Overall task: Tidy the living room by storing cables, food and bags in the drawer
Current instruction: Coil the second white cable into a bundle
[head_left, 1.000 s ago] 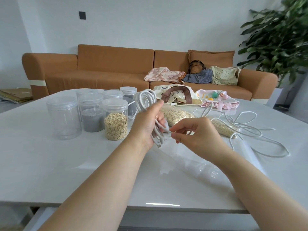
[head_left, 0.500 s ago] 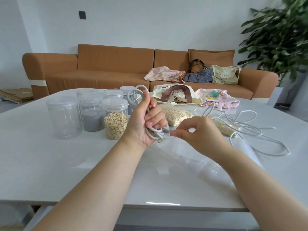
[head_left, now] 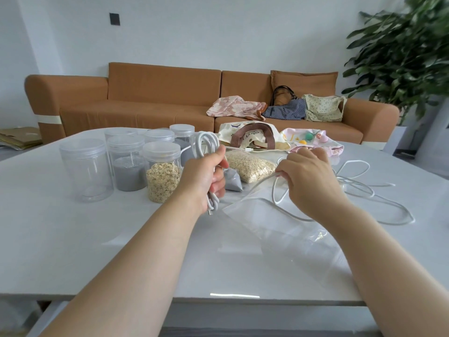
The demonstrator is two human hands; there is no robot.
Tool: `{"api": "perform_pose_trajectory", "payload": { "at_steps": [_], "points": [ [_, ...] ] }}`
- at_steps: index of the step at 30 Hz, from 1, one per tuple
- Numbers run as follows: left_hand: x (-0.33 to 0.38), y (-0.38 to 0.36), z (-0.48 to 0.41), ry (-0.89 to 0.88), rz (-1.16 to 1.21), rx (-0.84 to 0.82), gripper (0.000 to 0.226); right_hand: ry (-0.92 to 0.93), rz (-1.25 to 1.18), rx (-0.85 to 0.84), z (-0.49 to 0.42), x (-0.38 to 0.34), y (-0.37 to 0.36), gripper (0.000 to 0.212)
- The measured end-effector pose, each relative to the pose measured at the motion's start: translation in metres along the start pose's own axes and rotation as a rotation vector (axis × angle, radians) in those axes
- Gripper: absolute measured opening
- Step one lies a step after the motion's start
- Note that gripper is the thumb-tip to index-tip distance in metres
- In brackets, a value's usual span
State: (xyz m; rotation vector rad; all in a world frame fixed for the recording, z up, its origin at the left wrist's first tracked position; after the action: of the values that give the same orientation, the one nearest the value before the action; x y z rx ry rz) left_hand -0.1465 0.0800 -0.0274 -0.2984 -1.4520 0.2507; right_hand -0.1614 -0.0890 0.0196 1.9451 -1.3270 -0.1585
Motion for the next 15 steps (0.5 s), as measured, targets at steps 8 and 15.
{"api": "perform_pose_trajectory", "payload": {
  "at_steps": [8, 15],
  "points": [
    [-0.022, -0.013, 0.002, 0.245, -0.018, -0.126, 0.033, 0.104, -0.388, 0.274, -0.003, -0.022, 0.032, 0.024],
    [-0.039, -0.035, 0.015, 0.431, -0.108, -0.402, 0.045, 0.134, -0.517, 0.380, -0.001, -0.033, 0.039, 0.025]
  ]
}}
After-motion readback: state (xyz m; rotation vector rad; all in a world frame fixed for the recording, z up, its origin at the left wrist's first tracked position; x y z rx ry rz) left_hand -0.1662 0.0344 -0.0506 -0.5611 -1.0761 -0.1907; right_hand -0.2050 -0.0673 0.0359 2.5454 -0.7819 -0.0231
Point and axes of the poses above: each hand's wrist, its own z-axis away from the middle knuckle, its own y-axis out of the back of the hand, x = y × z, the point moved 8 cm from there along -z, towards the middle knuckle, and after that the axes turned 8 degrees about y, right-handed, at the moved point
